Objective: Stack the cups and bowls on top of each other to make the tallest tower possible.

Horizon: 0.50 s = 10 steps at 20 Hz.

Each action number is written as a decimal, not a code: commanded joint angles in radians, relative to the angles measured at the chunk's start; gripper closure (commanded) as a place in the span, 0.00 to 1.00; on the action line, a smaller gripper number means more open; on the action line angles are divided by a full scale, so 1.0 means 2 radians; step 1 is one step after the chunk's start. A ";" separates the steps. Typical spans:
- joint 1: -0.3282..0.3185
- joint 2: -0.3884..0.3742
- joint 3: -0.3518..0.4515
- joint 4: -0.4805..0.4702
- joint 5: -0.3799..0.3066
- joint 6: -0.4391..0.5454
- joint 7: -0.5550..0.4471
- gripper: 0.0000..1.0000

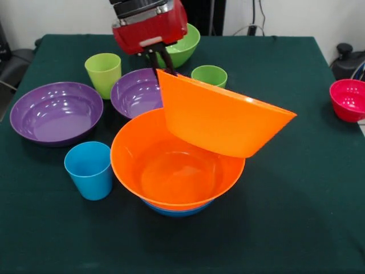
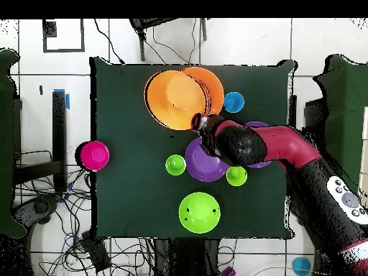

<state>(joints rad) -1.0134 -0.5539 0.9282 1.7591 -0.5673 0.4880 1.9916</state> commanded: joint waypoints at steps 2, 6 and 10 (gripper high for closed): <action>-0.015 0.070 0.082 -0.016 -0.002 0.021 -0.157 1.00; -0.028 0.086 0.099 -0.027 -0.006 0.046 -0.176 1.00; -0.036 0.102 0.109 -0.036 -0.006 0.063 -0.186 1.00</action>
<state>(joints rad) -1.0891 -0.4118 1.0827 1.7579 -0.5669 0.4886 1.9774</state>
